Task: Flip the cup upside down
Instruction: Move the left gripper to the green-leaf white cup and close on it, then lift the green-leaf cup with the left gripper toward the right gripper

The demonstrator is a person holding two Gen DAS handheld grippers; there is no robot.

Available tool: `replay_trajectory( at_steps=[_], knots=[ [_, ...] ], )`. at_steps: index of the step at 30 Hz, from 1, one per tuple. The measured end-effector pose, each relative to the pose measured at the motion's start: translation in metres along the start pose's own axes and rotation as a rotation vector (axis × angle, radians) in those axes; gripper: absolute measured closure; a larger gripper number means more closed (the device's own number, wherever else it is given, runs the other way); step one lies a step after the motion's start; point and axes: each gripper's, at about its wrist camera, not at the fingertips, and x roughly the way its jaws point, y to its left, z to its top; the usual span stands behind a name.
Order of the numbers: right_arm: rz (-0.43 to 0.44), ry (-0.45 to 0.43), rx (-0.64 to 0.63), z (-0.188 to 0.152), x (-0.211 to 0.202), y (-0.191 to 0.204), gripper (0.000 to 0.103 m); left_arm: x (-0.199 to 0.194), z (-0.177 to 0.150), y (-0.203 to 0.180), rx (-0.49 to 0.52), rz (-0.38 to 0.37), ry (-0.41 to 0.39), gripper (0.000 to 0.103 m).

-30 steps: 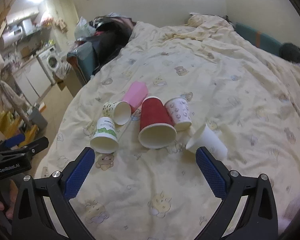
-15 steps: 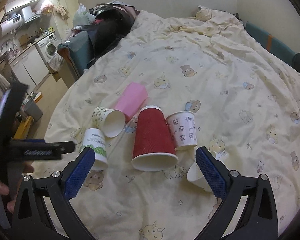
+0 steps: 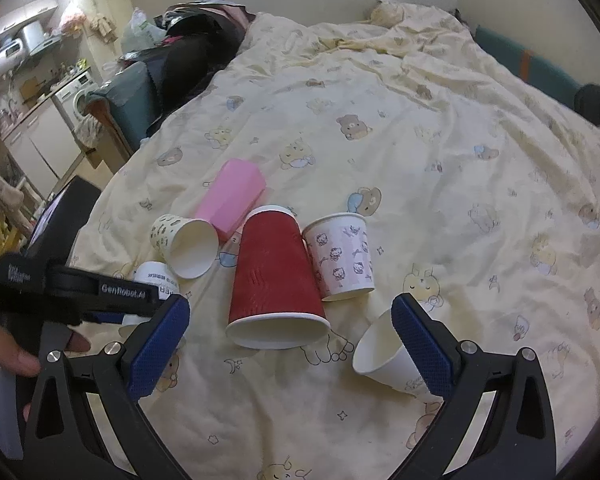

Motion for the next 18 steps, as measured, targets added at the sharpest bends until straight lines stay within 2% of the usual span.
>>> replay_trajectory(
  at_steps=[10, 18],
  knots=[
    [0.022, 0.019, 0.02, -0.001, -0.004, 0.0, 0.0, -0.026, -0.023, -0.014, 0.059, -0.025, -0.017, 0.048],
    [0.038, -0.007, 0.055, -0.019, -0.052, -0.005, 0.0, -0.051, -0.064, -0.014, 0.132, -0.07, -0.022, 0.048]
  ],
)
